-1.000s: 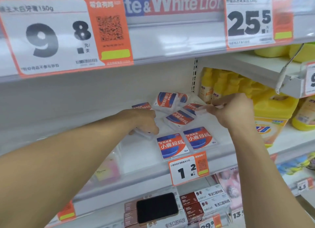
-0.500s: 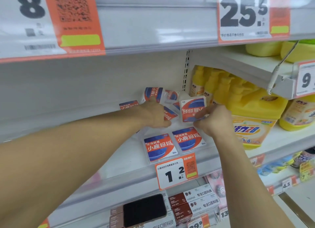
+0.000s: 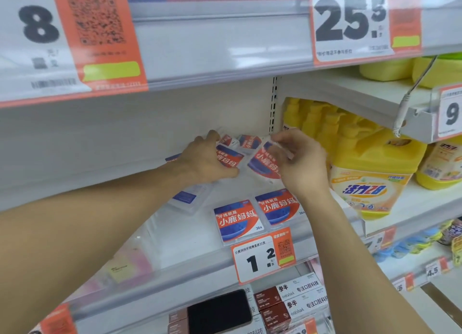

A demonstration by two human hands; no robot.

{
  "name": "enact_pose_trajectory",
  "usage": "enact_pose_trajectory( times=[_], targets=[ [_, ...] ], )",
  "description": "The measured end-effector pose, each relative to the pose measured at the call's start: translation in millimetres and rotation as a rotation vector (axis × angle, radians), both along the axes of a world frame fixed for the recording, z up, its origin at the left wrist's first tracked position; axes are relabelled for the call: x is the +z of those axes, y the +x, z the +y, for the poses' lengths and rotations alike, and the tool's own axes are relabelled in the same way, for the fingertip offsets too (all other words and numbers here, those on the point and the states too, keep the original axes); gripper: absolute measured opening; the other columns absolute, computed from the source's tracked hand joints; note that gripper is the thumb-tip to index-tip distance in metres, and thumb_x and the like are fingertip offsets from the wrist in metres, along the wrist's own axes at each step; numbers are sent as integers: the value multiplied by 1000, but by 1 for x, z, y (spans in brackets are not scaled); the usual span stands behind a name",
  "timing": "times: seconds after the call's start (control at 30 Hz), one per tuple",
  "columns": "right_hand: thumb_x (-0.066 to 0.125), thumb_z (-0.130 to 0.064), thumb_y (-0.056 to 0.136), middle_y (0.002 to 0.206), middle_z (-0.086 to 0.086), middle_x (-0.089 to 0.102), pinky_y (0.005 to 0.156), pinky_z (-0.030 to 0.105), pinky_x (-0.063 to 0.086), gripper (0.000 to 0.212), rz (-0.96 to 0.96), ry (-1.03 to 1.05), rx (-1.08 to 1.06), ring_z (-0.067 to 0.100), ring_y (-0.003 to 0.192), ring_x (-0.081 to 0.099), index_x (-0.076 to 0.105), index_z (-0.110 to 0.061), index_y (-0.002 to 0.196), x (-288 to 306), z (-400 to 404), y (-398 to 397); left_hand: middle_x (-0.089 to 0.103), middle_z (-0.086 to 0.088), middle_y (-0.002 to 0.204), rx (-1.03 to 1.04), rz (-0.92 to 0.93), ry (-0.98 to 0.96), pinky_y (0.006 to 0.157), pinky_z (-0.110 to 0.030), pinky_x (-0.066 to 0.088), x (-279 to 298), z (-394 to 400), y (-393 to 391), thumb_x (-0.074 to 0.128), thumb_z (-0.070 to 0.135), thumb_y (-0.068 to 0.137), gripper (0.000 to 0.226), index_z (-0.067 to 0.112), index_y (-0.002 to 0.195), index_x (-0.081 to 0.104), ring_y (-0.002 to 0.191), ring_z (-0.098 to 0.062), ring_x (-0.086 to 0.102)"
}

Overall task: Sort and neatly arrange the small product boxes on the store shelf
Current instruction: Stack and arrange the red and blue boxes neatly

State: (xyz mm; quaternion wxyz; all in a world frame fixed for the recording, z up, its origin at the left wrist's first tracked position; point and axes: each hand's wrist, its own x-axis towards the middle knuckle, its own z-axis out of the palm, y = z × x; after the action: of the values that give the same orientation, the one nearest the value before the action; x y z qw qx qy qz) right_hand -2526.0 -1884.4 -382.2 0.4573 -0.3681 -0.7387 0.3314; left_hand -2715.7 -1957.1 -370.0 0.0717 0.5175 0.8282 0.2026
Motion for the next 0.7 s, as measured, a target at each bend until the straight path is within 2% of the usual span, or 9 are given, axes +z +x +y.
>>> enact_pose_trajectory(
  times=[0.03,0.1,0.17,0.23,0.3,0.4,0.6,0.7],
  targets=[
    [63,-12,95,113,-12,67,71,9,46,19,-99,27,21,0,100,57,69,-24,109,-2,0,-3,51,5,121,-6,-5,-15,84,-39,56,1,-1,2,77,58,69,85,33,138,34,98,-17,58],
    [59,-7,96,123,-8,66,69,6,38,26,-235,52,56,2,103,54,70,-24,113,-4,-1,-8,53,9,120,-19,-10,-127,83,-39,57,0,-2,5,69,68,67,85,43,139,32,98,-16,60],
    [56,-6,97,132,-5,63,80,13,42,30,-294,62,84,10,114,57,69,-24,117,-3,-3,-12,61,11,110,-19,13,-294,79,-35,57,0,-2,7,59,78,66,71,44,127,45,88,-15,64],
    [57,-4,96,145,-3,49,96,25,44,36,-355,59,85,20,133,47,66,-25,124,-3,-4,-16,63,9,101,-23,22,-438,79,-30,55,4,-2,7,54,81,70,59,39,111,52,81,-16,63],
    [62,-3,92,151,0,34,104,34,44,49,-406,12,76,25,140,36,57,-27,135,-1,-5,-18,63,8,100,-50,3,-523,78,-29,53,10,-2,4,58,80,69,59,37,108,51,82,-16,63],
    [72,-3,85,148,3,28,96,35,49,70,-423,-87,30,30,135,40,42,-29,143,-4,-5,-15,65,7,106,-92,29,-581,81,-30,55,18,-5,0,69,73,65,65,32,114,55,85,-14,65],
    [75,-11,84,153,6,28,87,38,55,82,-538,-141,-54,30,130,50,31,-36,149,-8,-2,-15,61,7,123,-133,53,-610,91,-37,54,17,-9,-4,76,66,62,81,30,130,49,101,-19,64],
    [82,-20,78,146,7,43,83,34,53,82,-420,-171,-90,28,124,55,35,-30,144,-8,1,-12,55,9,132,-158,60,-606,97,-40,51,15,-14,-4,75,67,63,84,35,134,43,112,-20,60]
  ],
)
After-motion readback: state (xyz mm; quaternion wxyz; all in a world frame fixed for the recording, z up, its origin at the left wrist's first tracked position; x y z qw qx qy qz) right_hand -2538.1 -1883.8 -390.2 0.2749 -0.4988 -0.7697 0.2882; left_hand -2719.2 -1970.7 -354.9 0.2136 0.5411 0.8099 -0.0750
